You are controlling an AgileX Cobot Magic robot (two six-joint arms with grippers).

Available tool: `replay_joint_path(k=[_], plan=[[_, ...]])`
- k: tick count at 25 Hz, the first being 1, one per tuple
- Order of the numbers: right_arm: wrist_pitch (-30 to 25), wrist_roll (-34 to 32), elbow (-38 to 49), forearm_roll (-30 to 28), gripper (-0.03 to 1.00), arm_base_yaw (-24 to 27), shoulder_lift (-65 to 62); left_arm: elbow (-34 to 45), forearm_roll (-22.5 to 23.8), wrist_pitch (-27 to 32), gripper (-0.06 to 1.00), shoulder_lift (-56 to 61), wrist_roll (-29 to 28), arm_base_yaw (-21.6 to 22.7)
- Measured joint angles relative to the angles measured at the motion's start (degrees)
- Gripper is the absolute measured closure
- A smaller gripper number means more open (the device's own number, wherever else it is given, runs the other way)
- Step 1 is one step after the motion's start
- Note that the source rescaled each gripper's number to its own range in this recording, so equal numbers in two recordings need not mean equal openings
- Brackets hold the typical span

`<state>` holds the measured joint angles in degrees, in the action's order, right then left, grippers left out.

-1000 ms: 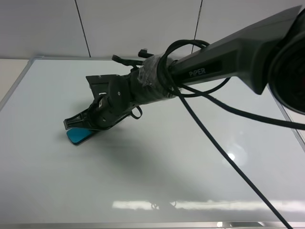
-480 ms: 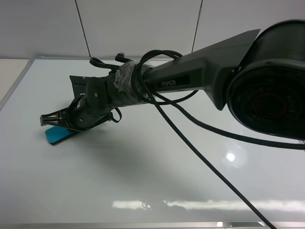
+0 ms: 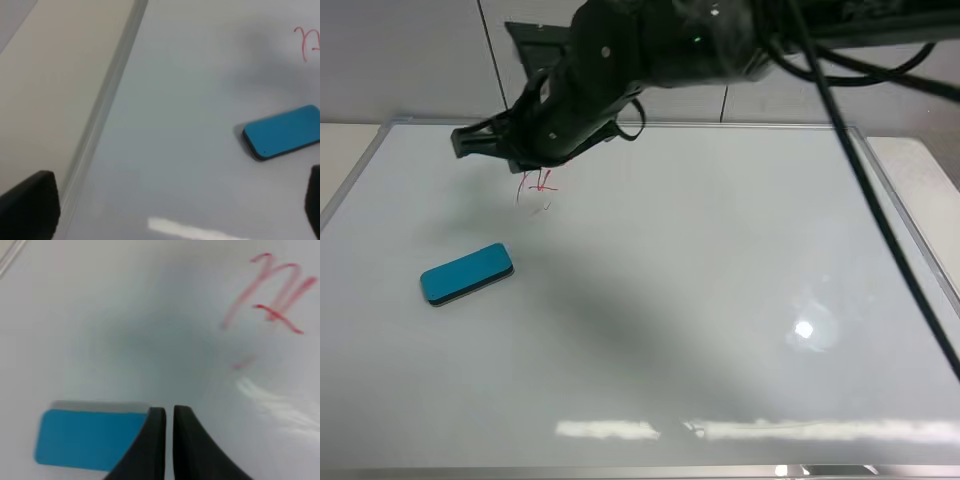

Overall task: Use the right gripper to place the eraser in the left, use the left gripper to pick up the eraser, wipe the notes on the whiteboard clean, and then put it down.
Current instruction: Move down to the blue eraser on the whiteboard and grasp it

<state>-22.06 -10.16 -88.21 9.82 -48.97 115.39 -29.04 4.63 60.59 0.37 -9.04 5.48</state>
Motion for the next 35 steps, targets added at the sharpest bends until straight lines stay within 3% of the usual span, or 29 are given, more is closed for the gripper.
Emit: replay_joint_path(k=[7,11,17,21,25,35], plan=[[7.0,-0.2,23.6,-1.2,0.97,10.4,-20.1,0.0,0.0,0.0,-0.06,0.0,0.0,0.0],[6.7,-0.2,33.8,-4.9,0.97,20.2,-34.0,0.0,0.0,0.0,-0.06,0.0,0.0,0.0],[-2.3,-0.2,40.8,-13.4,0.94,40.5,-52.3,0.0,0.0,0.0,-0.06,0.0,0.0,0.0],[-9.6,1.4,41.7,-15.5,0.89,53.8,-65.5,0.0,0.0,0.0,-0.06,0.0,0.0,0.0],[-15.5,5.8,41.7,-15.7,0.73,59.4,-79.7,0.0,0.0,0.0,-0.06,0.0,0.0,0.0],[-30.3,10.9,41.7,-15.6,0.07,56.3,-103.3,0.0,0.0,0.0,-0.06,0.0,0.0,0.0]])
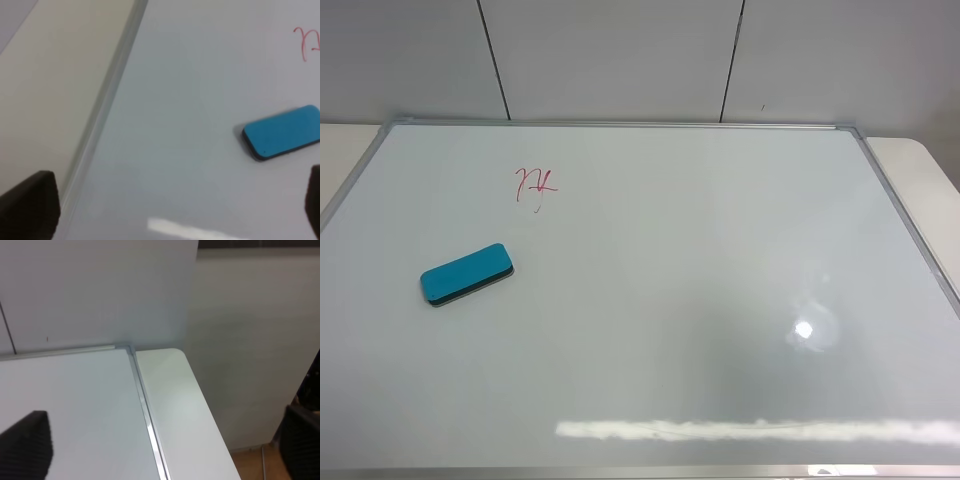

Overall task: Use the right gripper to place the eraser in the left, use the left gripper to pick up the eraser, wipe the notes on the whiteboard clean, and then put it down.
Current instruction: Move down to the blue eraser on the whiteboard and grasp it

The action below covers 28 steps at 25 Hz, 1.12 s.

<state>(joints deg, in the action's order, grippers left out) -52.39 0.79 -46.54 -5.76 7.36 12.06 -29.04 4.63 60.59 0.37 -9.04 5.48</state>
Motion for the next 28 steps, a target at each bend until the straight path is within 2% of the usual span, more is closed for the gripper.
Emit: replay_joint_path(k=[3,7,12,17,23,28], plan=[[-5.2,0.3,0.1,0.1,-0.01,-0.3,-5.3,0.0,0.0,0.0,-0.06,0.0,0.0,0.0],[-9.8,0.3,0.2,0.1,-0.03,-0.3,-12.0,0.0,0.0,0.0,-0.06,0.0,0.0,0.0],[-16.8,0.2,0.0,1.1,-0.03,-0.3,-12.3,0.0,0.0,0.0,-0.06,0.0,0.0,0.0],[-17.2,0.2,4.4,4.1,-0.03,-0.3,-12.3,0.0,0.0,0.0,-0.06,0.0,0.0,0.0],[-17.4,0.2,13.8,7.2,-0.03,-0.3,-12.3,0.0,0.0,0.0,-0.06,0.0,0.0,0.0],[-17.8,-0.4,14.8,7.7,-0.03,-0.3,-12.2,0.0,0.0,0.0,-0.06,0.0,0.0,0.0]])
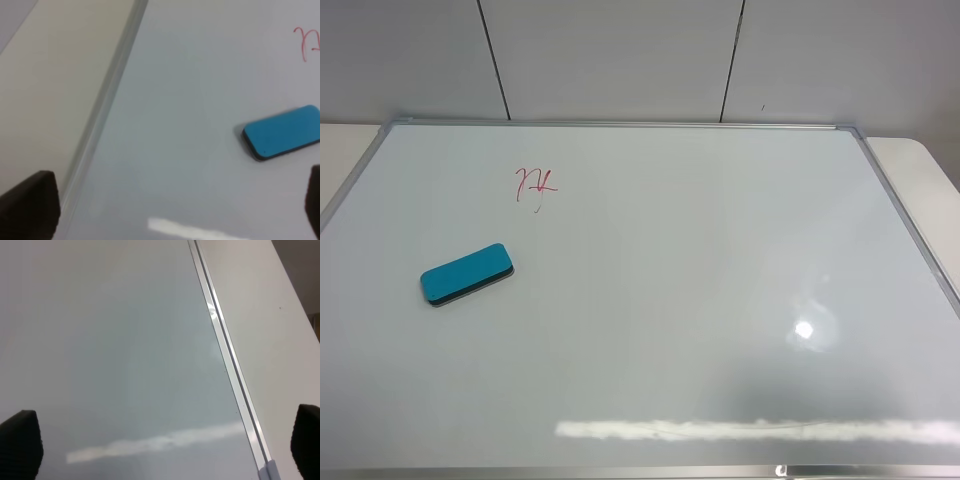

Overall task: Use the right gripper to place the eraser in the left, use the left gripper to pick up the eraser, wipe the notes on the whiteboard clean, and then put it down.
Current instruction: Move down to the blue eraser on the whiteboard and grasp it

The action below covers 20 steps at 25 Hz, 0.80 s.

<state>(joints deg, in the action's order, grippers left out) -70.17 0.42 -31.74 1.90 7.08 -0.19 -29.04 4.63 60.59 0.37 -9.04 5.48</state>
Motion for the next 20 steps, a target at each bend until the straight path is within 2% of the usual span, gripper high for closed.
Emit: replay_joint_path(k=[6,15,17,20], plan=[[0.1,-7.3,0.3,0.1,-0.03,0.0,0.0,0.0,0.0,0.0,-0.06,0.0,0.0,0.0],[0.1,-8.1,0.3,-2.5,-0.03,-0.2,0.0,0.0,0.0,0.0,-0.06,0.0,0.0,0.0],[2.0,-7.8,0.3,-3.4,-0.03,-0.9,0.0,0.0,0.0,0.0,-0.06,0.0,0.0,0.0],[8.4,-7.8,0.7,-4.2,-0.03,-3.3,0.0,0.0,0.0,0.0,-0.06,0.0,0.0,0.0]])
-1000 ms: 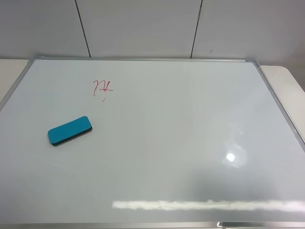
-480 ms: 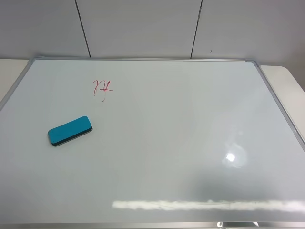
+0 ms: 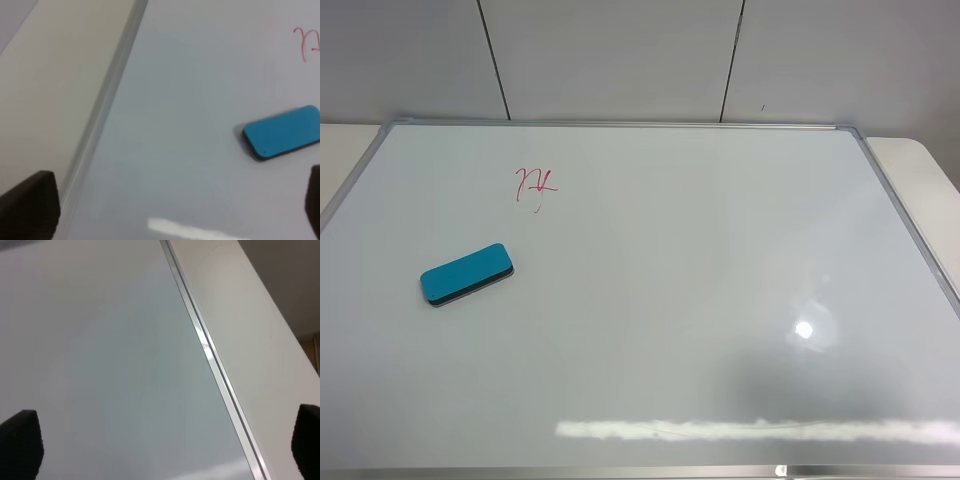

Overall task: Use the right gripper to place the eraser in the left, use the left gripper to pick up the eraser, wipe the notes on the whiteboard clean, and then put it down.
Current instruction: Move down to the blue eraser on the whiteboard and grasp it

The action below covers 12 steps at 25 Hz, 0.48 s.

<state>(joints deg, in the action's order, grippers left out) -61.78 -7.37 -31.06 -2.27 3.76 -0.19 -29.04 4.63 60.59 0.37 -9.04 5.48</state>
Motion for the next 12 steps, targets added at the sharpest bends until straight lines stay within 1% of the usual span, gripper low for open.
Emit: replay_joint_path(k=[1,3,7,12], plan=[[2.0,0.0,0.4,-0.2,-0.03,-0.9,0.0,0.0,0.0,0.0,-0.06,0.0,0.0,0.0],[3.0,0.0,0.7,-0.9,-0.03,-2.9,0.0,0.0,0.0,0.0,-0.06,0.0,0.0,0.0],[1.2,0.4,2.1,-4.0,-0.03,-4.0,0.0,0.0,0.0,0.0,-0.06,0.0,0.0,0.0],[1.2,0.4,2.2,-4.4,-0.03,-4.0,0.0,0.0,0.0,0.0,-0.06,0.0,0.0,0.0]])
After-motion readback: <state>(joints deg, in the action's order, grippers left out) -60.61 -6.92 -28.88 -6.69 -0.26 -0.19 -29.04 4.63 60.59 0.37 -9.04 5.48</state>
